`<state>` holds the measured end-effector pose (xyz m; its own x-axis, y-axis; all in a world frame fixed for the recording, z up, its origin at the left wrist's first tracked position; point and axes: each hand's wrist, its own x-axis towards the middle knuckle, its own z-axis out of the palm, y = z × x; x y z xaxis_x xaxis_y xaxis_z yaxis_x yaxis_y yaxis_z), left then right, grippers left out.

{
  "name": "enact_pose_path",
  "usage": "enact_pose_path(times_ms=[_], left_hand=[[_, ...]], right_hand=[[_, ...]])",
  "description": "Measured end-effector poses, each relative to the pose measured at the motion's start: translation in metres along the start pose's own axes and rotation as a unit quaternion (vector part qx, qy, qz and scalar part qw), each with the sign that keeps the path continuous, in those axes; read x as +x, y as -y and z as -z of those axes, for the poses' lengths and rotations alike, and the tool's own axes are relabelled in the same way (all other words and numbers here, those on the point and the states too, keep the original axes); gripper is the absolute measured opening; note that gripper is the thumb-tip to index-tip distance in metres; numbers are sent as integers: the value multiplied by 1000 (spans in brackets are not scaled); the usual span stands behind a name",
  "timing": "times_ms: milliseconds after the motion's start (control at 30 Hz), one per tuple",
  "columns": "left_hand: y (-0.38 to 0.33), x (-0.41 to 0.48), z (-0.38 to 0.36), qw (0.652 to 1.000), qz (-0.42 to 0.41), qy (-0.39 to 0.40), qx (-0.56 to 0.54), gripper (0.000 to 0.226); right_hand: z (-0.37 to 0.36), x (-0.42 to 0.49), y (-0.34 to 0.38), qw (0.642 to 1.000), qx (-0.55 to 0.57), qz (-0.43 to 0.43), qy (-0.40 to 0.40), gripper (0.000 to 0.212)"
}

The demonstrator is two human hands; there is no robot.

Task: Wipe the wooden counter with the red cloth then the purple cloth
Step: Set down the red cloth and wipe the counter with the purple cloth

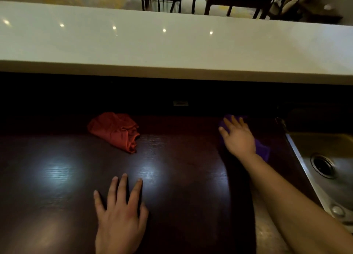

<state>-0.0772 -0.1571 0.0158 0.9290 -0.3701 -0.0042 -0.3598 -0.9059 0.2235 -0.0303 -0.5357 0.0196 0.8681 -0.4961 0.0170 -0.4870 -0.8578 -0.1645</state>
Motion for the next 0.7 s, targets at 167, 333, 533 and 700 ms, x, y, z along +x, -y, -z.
enact_pose_path(times_ms=[167, 333, 533, 700], left_hand=[[3, 0, 0, 1000, -5, -8, -4, 61], [6, 2, -4, 1000, -12, -17, -3, 60], [7, 1, -3, 1000, -16, -3, -2, 60], [11, 0, -7, 1000, -18, -15, -14, 61]], right_hand=[[-21, -106, 97, 956, 50, 284, 45, 50], [-26, -145, 84, 901, 4, 429, 66, 53], [-28, -12, 148, 977, -3, 210, 39, 55], [-29, -49, 161, 960, 23, 275, 46, 51]])
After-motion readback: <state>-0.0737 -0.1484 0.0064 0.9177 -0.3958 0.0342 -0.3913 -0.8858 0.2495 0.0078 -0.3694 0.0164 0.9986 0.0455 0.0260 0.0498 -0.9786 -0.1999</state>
